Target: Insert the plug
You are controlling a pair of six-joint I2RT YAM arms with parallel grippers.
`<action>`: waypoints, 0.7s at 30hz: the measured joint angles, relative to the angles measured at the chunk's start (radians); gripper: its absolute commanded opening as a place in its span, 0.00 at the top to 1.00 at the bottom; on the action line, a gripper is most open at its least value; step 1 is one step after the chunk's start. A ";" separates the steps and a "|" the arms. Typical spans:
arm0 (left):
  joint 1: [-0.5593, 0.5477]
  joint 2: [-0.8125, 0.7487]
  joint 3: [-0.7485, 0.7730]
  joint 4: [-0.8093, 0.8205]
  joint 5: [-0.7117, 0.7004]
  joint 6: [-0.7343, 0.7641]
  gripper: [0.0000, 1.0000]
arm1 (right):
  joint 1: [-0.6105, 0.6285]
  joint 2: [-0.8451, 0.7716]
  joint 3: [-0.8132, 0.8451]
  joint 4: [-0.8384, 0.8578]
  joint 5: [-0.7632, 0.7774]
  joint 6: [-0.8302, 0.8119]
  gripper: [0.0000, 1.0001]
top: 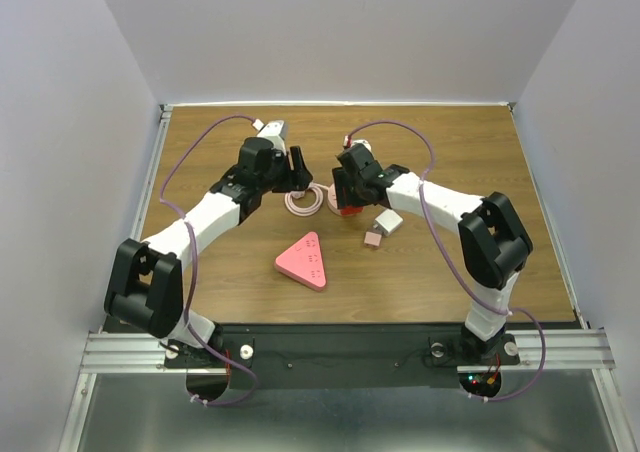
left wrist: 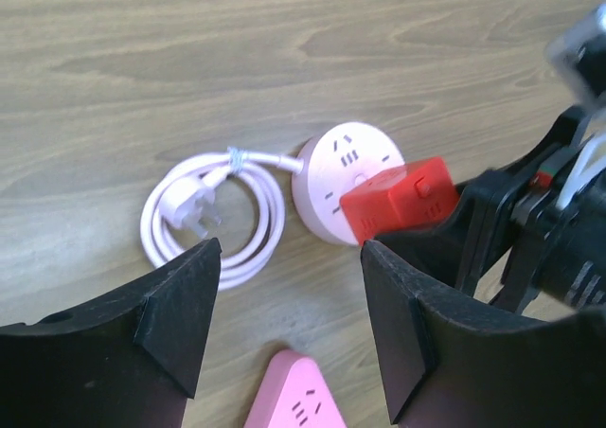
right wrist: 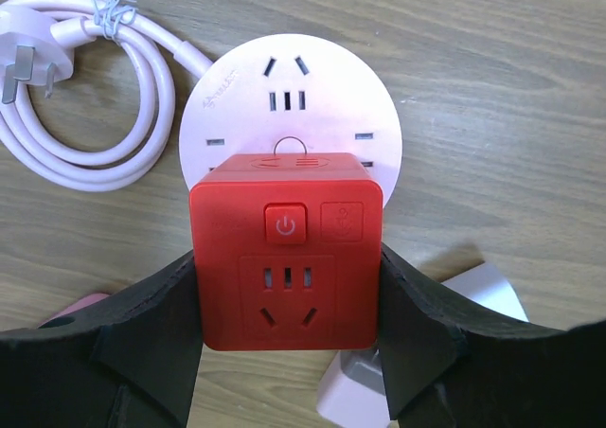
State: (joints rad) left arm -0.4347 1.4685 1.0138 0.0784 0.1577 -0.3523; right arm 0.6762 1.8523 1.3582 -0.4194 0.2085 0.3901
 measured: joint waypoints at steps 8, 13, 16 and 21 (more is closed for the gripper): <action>-0.002 -0.050 -0.087 -0.031 -0.039 -0.008 0.25 | 0.055 0.073 0.111 -0.056 -0.044 0.057 0.09; -0.019 -0.071 -0.092 -0.035 -0.062 -0.013 0.25 | 0.080 0.072 0.113 -0.082 -0.068 0.081 0.00; -0.041 -0.071 -0.091 -0.034 -0.076 -0.018 0.25 | 0.081 0.054 0.109 -0.101 -0.053 0.090 0.00; -0.111 -0.064 -0.091 -0.031 -0.093 -0.032 0.24 | 0.076 -0.042 0.056 -0.106 -0.008 0.094 0.00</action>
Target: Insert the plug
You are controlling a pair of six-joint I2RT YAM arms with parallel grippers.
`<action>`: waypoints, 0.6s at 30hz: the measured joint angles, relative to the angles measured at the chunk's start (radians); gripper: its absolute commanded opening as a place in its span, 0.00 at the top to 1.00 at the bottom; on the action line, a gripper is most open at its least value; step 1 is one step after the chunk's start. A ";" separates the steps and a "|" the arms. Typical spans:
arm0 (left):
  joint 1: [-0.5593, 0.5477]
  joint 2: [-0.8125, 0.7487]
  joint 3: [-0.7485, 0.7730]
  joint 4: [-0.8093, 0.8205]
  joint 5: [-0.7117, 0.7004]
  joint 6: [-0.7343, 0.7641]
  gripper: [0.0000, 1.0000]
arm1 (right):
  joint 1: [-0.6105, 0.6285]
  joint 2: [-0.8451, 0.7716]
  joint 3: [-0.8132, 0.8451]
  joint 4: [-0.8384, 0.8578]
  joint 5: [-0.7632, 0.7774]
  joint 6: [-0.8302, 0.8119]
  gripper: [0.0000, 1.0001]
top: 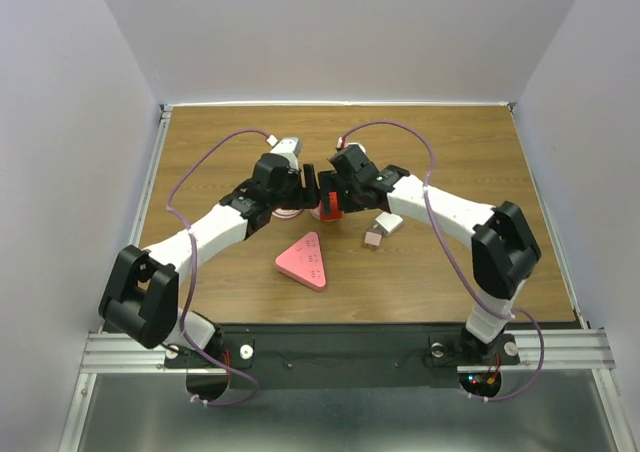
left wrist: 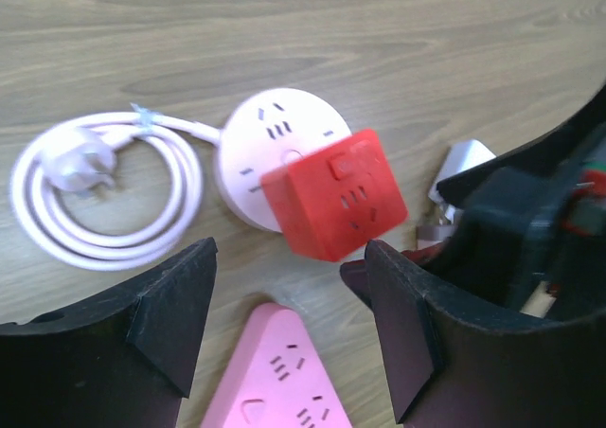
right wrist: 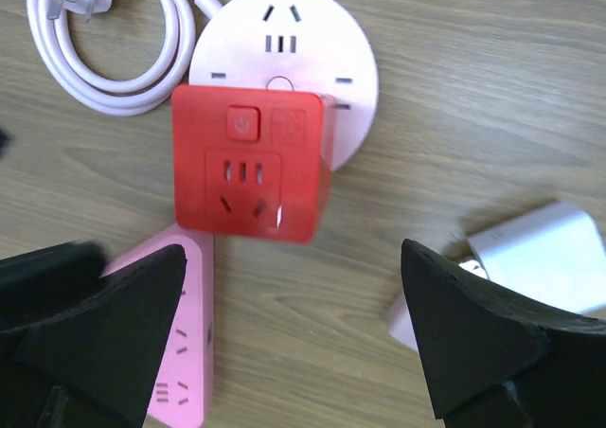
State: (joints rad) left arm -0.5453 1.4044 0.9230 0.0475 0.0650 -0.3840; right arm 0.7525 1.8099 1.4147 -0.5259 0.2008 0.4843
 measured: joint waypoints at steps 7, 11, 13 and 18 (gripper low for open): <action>-0.094 0.067 0.027 -0.008 -0.042 -0.027 0.19 | 0.000 -0.176 -0.088 -0.021 0.069 -0.017 0.00; -0.123 0.119 0.072 -0.020 -0.069 -0.034 0.16 | -0.006 -0.233 -0.126 -0.018 0.100 -0.017 0.00; -0.130 0.148 0.102 -0.033 -0.084 -0.034 0.11 | -0.012 -0.246 -0.144 -0.018 0.108 -0.016 0.00; -0.137 0.198 0.142 -0.053 -0.119 -0.035 0.01 | -0.043 -0.250 -0.165 -0.021 0.121 -0.016 0.00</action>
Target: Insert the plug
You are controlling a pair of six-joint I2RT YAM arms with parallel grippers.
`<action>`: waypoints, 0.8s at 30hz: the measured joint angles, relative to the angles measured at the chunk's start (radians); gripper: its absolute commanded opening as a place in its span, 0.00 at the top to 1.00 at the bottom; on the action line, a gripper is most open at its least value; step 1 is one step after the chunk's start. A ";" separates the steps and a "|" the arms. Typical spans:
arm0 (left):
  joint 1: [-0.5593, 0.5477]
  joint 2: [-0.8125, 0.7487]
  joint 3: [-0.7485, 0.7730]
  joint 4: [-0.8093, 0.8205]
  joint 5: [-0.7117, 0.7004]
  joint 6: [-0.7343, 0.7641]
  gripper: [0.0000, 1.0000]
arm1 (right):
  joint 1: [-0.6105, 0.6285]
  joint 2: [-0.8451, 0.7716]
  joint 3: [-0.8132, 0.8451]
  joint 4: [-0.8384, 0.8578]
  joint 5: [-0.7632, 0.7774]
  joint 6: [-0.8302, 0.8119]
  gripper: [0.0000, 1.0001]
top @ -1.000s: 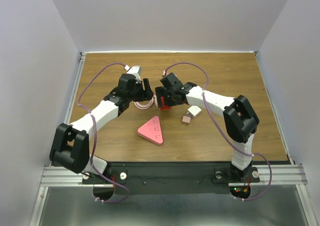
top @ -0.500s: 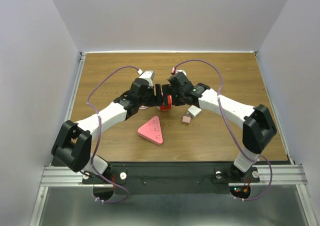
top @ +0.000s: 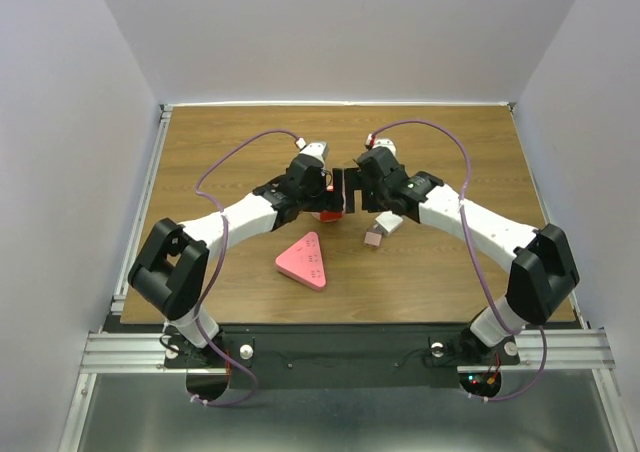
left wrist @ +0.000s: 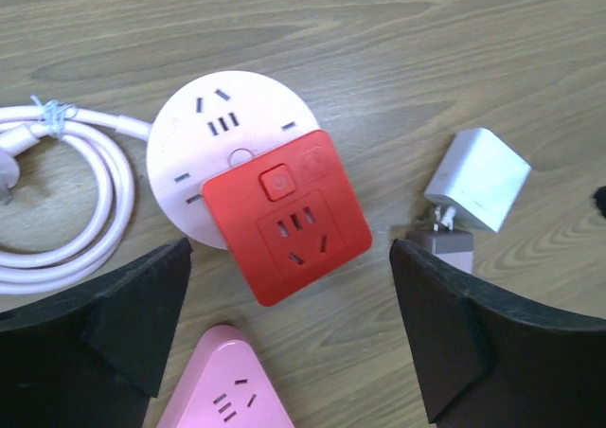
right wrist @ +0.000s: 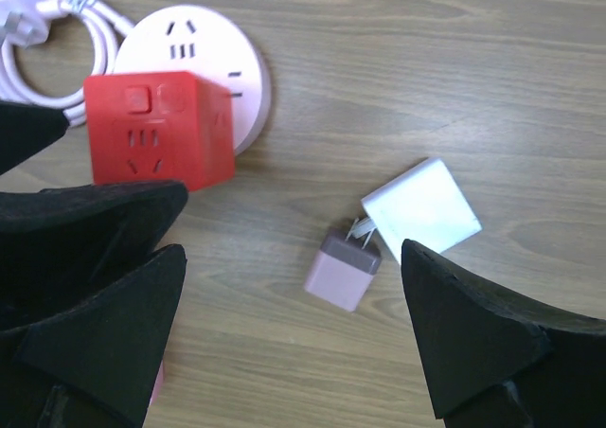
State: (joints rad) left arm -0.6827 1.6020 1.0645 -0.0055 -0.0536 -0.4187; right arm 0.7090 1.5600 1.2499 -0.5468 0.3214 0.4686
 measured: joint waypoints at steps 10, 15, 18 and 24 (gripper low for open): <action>-0.019 0.060 0.079 -0.058 -0.069 -0.003 0.01 | -0.049 0.000 -0.001 0.002 0.010 -0.001 0.00; -0.030 0.083 0.094 -0.069 -0.080 -0.003 0.01 | -0.093 -0.012 -0.019 0.011 0.004 -0.002 0.00; -0.033 0.117 0.111 -0.076 -0.082 -0.002 0.01 | -0.122 -0.035 -0.041 0.012 0.002 -0.005 0.00; -0.045 0.165 0.130 -0.119 -0.112 0.015 0.14 | -0.141 -0.073 -0.053 0.020 -0.006 -0.012 0.00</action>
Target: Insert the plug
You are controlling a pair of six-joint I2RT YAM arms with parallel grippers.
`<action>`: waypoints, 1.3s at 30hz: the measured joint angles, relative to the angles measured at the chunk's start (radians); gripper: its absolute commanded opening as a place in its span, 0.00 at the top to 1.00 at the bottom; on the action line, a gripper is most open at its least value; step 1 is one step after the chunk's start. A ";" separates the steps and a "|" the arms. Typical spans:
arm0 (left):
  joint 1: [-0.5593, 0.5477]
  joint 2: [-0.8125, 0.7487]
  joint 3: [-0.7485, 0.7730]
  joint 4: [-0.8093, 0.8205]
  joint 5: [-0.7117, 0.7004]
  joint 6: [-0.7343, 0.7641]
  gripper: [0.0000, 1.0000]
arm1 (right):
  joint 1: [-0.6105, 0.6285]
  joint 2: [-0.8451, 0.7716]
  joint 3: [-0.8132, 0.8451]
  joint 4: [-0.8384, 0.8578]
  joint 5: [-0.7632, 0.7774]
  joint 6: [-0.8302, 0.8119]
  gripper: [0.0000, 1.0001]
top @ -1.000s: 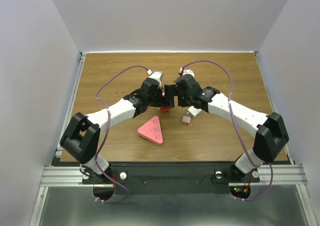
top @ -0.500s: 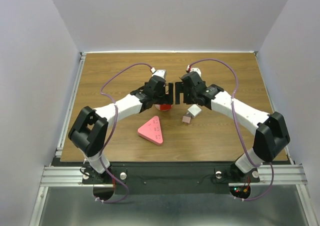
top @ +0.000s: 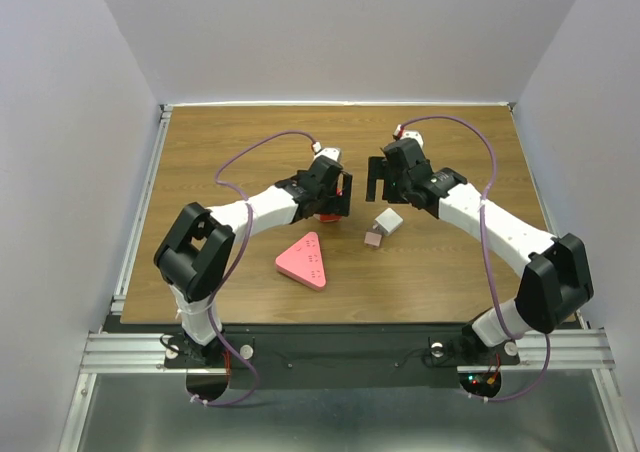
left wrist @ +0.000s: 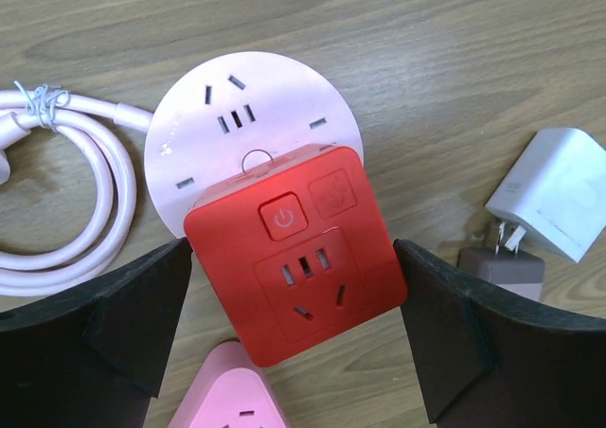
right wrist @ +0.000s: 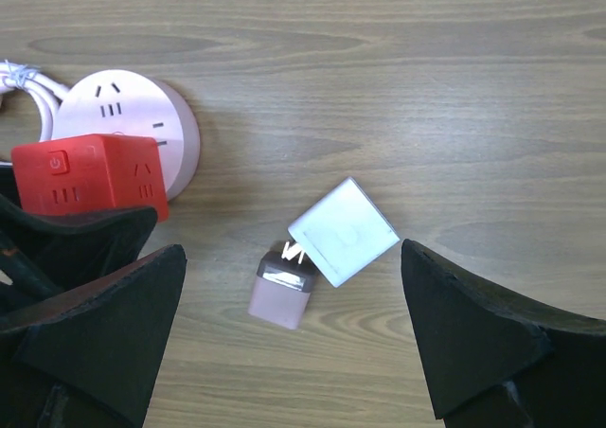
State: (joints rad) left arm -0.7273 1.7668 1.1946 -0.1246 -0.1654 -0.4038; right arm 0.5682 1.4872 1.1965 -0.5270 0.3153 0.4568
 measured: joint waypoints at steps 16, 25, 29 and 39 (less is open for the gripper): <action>-0.010 0.035 0.059 -0.039 0.090 0.285 0.90 | -0.026 0.041 -0.068 0.035 -0.040 -0.016 0.00; -0.015 0.031 0.088 -0.133 0.214 0.454 0.90 | -0.032 0.094 -0.120 0.040 -0.056 -0.031 0.00; -0.029 0.031 0.106 -0.201 0.208 0.494 0.72 | -0.032 0.094 -0.140 0.043 -0.068 -0.036 0.00; -0.039 0.006 0.112 -0.335 0.130 0.537 0.33 | -0.032 0.093 -0.187 0.044 -0.079 -0.049 0.00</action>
State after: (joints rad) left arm -0.7662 1.7733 1.3067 -0.4591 -0.0353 0.1333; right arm 0.5358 1.5806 1.0096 -0.4831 0.2359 0.4080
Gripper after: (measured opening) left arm 0.738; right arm 0.998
